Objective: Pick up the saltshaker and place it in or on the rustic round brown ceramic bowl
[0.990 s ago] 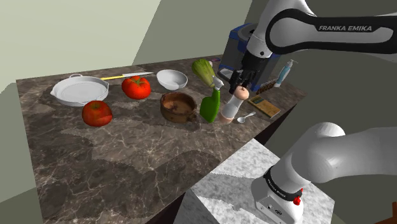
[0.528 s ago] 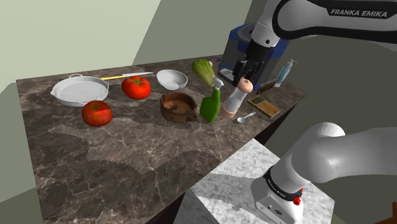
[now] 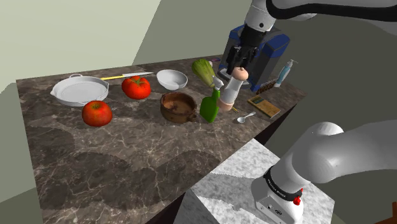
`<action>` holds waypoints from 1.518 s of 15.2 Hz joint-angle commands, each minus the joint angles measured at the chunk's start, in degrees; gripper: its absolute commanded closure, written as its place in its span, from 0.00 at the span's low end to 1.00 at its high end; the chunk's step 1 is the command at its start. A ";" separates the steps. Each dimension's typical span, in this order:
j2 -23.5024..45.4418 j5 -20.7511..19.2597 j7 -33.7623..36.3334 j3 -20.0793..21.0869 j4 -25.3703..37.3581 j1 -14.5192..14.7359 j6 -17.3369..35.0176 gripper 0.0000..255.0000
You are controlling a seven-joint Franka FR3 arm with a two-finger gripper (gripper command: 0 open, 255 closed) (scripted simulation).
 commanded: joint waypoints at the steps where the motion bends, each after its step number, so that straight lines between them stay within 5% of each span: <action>1: 4.21 0.63 1.33 1.09 4.09 0.59 0.13 1.00; 16: 36.99 0.40 9.74 6.74 44.13 3.44 -7.14 1.00; 23: 36.07 0.48 9.71 6.69 37.57 3.44 -1.50 1.00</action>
